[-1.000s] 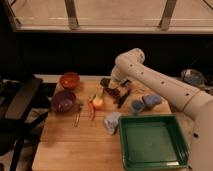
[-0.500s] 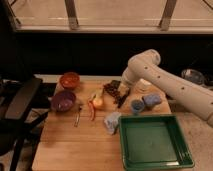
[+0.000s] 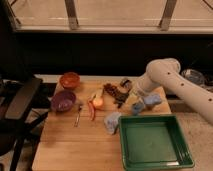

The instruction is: Wipe tray with eraser

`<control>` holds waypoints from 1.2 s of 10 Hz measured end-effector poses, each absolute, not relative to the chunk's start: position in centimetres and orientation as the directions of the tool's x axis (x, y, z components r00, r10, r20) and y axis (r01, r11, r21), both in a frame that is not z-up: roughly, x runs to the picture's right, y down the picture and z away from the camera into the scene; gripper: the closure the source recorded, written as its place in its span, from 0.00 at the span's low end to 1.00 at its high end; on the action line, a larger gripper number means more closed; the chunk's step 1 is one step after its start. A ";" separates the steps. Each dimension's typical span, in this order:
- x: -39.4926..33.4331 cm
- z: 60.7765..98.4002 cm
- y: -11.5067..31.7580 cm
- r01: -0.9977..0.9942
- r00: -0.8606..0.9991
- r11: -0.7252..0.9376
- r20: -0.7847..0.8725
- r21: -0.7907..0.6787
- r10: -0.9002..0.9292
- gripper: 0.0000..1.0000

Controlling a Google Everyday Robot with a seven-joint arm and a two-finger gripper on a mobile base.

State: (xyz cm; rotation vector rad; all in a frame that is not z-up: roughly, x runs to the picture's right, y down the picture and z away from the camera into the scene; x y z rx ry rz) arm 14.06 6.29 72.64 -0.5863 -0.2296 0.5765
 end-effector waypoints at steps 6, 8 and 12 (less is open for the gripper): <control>17.6 67.9 15.5 -0.550 0.740 0.523 -0.089 -0.652 0.667 1.00; 17.8 67.8 16.1 -0.566 0.727 0.503 -0.108 -0.653 0.678 1.00; 17.8 67.8 16.1 -0.565 0.728 0.505 -0.108 -0.652 0.677 1.00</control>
